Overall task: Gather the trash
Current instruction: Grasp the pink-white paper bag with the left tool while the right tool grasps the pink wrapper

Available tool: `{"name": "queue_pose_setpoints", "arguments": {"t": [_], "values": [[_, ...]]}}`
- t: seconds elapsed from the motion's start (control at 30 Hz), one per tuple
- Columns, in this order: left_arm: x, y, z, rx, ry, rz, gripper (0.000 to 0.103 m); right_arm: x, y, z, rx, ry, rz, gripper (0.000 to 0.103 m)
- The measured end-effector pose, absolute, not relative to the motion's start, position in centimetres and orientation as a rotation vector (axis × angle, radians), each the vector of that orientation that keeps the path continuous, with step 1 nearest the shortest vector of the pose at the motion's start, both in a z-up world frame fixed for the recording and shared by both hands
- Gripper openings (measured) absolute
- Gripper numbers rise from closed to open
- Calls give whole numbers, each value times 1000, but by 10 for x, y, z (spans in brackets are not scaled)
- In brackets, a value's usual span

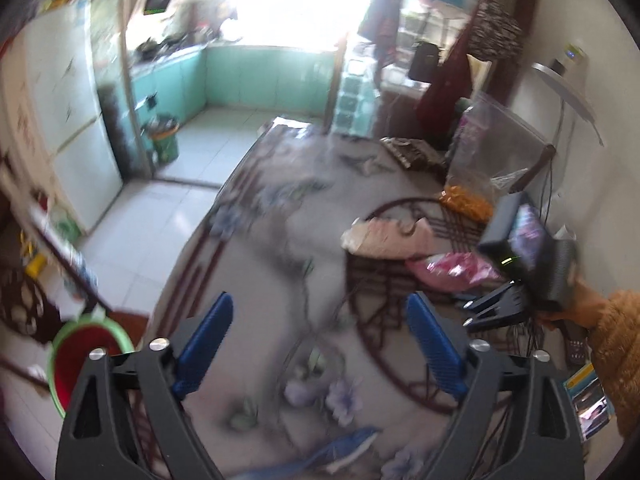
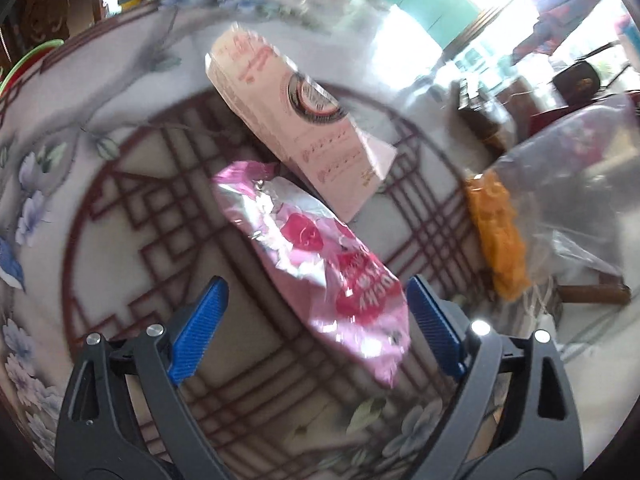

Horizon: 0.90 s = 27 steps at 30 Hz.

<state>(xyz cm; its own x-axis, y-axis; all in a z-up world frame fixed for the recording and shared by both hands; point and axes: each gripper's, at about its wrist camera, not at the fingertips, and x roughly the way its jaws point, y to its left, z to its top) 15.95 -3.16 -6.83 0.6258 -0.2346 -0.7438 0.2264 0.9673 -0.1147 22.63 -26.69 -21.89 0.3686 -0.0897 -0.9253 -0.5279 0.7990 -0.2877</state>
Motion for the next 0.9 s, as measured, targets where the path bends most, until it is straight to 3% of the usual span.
{"name": "queue_pose_setpoints", "arguments": {"t": [0.1, 0.13, 0.17, 0.33, 0.37, 0.63, 0.9], "values": [[181, -53, -55, 61, 814, -284, 86, 235, -269, -229, -580, 1218, 339, 88], [188, -60, -53, 84, 805, -289, 86, 236, -271, -232, -561, 1231, 345, 80], [195, -68, -51, 106, 799, -293, 86, 237, -273, -234, -543, 1241, 345, 63], [238, -110, -63, 246, 794, -350, 86, 225, -299, -234, -321, 1277, 322, 41], [246, -121, -69, 276, 799, -370, 86, 221, -304, -232, -291, 1268, 315, 24], [289, -197, -134, 536, 870, -590, 86, 120, -377, -201, 245, 1128, 205, 24], [315, -238, -192, 655, 1027, -638, 86, 70, -421, -202, 496, 1103, 88, 24]]}}
